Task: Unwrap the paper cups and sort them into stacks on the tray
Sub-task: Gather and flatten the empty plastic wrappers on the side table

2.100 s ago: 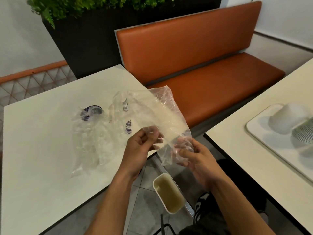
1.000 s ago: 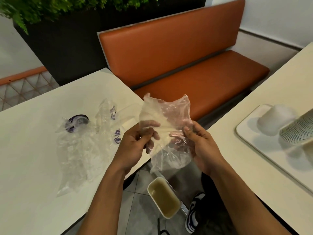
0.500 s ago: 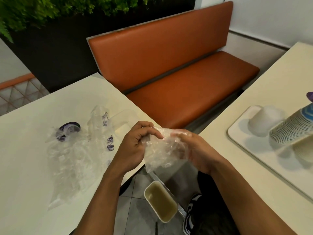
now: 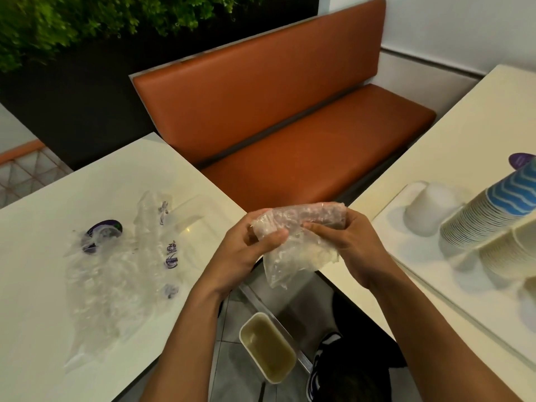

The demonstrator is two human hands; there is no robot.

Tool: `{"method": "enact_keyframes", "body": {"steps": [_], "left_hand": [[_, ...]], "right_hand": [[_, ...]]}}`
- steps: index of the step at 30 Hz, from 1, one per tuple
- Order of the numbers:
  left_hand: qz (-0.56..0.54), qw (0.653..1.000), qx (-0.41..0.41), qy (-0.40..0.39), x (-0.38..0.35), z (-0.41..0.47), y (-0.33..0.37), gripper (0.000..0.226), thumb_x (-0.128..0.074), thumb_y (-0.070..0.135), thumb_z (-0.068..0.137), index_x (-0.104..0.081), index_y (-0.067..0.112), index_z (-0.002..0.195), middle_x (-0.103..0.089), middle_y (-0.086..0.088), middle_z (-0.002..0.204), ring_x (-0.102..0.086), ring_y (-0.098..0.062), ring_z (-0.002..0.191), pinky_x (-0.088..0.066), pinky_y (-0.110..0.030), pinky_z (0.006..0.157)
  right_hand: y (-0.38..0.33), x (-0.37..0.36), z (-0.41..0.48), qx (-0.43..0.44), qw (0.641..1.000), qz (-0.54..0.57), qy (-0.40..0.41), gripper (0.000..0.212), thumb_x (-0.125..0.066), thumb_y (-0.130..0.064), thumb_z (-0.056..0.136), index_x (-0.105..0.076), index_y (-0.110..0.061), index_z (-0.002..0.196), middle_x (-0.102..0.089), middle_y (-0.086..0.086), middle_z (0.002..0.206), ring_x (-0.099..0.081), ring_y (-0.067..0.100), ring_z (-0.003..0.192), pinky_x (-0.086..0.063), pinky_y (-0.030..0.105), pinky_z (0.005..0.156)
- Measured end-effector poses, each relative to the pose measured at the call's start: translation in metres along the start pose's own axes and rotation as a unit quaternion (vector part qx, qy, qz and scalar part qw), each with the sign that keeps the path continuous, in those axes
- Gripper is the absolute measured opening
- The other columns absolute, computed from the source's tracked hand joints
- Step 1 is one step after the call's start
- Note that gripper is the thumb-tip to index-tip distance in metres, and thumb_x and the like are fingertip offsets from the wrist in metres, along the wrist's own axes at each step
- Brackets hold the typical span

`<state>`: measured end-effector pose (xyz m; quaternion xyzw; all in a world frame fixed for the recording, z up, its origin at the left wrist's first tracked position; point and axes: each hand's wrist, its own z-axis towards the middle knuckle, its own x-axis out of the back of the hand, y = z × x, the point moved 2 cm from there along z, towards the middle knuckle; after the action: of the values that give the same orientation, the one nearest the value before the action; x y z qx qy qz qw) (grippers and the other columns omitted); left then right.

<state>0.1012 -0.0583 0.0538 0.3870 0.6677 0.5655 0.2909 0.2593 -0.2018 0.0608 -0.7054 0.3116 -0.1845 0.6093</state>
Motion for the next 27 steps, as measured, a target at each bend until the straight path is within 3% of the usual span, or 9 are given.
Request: {"method": "enact_keyframes", "body": {"steps": [2, 5, 10, 12, 14, 18, 21, 23, 27], "left_hand": [[0.036, 0.999, 0.002, 0.002, -0.013, 0.006, 0.005, 0.049, -0.082, 0.039, 0.086, -0.066, 0.024, 0.131, -0.075, 0.003, 0.122, -0.071, -0.016, 0.115, -0.058, -0.043, 0.1], [0.042, 0.999, -0.014, 0.031, -0.036, 0.009, 0.016, 0.033, -0.077, 0.022, 0.091, -0.071, 0.02, 0.124, -0.077, 0.005, 0.114, -0.073, -0.014, 0.109, -0.061, -0.032, 0.09], [0.08, 0.991, -0.054, 0.096, -0.082, 0.0, 0.038, 0.029, -0.076, 0.03, 0.093, -0.067, 0.036, 0.119, -0.072, 0.021, 0.109, -0.069, 0.001, 0.104, -0.063, -0.026, 0.08], [0.104, 0.986, -0.07, 0.109, -0.101, -0.006, 0.045, 0.028, -0.074, 0.027, 0.095, -0.063, 0.046, 0.111, -0.069, 0.03, 0.107, -0.066, 0.006, 0.103, -0.062, -0.025, 0.082], [0.145, 0.977, -0.099, 0.122, -0.118, -0.012, 0.049, 0.033, -0.073, 0.024, 0.095, -0.06, 0.05, 0.11, -0.066, 0.028, 0.112, -0.063, 0.005, 0.107, -0.059, -0.023, 0.086], [0.235, 0.947, -0.157, 0.155, -0.146, -0.022, 0.048, 0.04, -0.072, 0.028, 0.095, -0.054, 0.047, 0.126, -0.055, 0.021, 0.124, -0.056, 0.003, 0.115, -0.05, -0.007, 0.085], [0.263, 0.931, -0.185, 0.175, -0.163, -0.028, 0.042, 0.044, -0.071, 0.019, 0.095, -0.057, 0.038, 0.132, -0.055, 0.022, 0.126, -0.056, -0.005, 0.116, -0.054, -0.025, 0.096], [0.323, 0.904, -0.211, 0.184, -0.176, -0.034, 0.038, 0.051, -0.076, 0.014, 0.09, -0.058, 0.038, 0.132, -0.055, 0.024, 0.125, -0.054, -0.007, 0.112, -0.055, -0.036, 0.093], [0.444, 0.854, -0.222, 0.153, -0.207, -0.053, 0.035, 0.058, -0.07, 0.028, 0.089, -0.057, 0.032, 0.145, -0.064, 0.011, 0.131, -0.048, -0.01, 0.107, -0.049, -0.033, 0.09]], "right_hand": [[-0.003, 0.016, 0.0, -0.011, 1.0, 0.019, -0.003, 0.039, -0.082, -0.007, 0.083, -0.07, -0.003, 0.119, -0.077, 0.013, 0.112, -0.076, 0.031, 0.102, -0.062, 0.046, 0.089], [-0.005, 0.04, -0.005, -0.041, 0.996, 0.074, -0.034, 0.051, -0.082, -0.011, 0.076, -0.067, -0.002, 0.124, -0.074, 0.015, 0.118, -0.074, 0.033, 0.109, -0.06, 0.048, 0.095], [-0.006, 0.066, -0.024, -0.05, 0.995, 0.037, -0.081, 0.048, -0.08, -0.004, 0.084, -0.067, -0.007, 0.13, -0.074, 0.012, 0.124, -0.07, 0.033, 0.117, -0.053, 0.05, 0.104], [-0.011, 0.07, -0.034, -0.027, 0.999, 0.005, -0.045, 0.048, -0.079, -0.013, 0.077, -0.072, -0.011, 0.124, -0.077, 0.008, 0.117, -0.072, 0.029, 0.114, -0.055, 0.047, 0.101], [-0.018, 0.073, -0.044, 0.011, 0.999, -0.037, 0.0, 0.034, -0.078, -0.019, 0.078, -0.077, -0.016, 0.112, -0.08, 0.002, 0.106, -0.075, 0.023, 0.106, -0.059, 0.046, 0.096], [-0.02, 0.081, -0.059, 0.043, 0.996, -0.052, 0.063, 0.015, -0.076, -0.007, 0.091, -0.077, -0.018, 0.101, -0.08, 0.001, 0.097, -0.075, 0.023, 0.097, -0.06, 0.05, 0.092], [-0.019, 0.086, -0.072, 0.063, 0.995, -0.019, 0.071, 0.029, -0.073, 0.005, 0.087, -0.075, -0.018, 0.104, -0.08, 0.004, 0.098, -0.076, 0.022, 0.096, -0.061, 0.041, 0.087], [-0.017, 0.09, -0.081, 0.067, 0.996, 0.003, 0.066, 0.031, -0.072, 0.007, 0.088, -0.075, -0.017, 0.107, -0.079, 0.006, 0.099, -0.076, 0.02, 0.095, -0.06, 0.033, 0.083], [-0.015, 0.097, -0.101, 0.016, 0.993, 0.083, 0.081, 0.026, -0.059, 0.002, 0.098, -0.077, -0.017, 0.102, -0.078, 0.012, 0.102, -0.074, 0.024, 0.095, -0.059, 0.031, 0.079]]}}
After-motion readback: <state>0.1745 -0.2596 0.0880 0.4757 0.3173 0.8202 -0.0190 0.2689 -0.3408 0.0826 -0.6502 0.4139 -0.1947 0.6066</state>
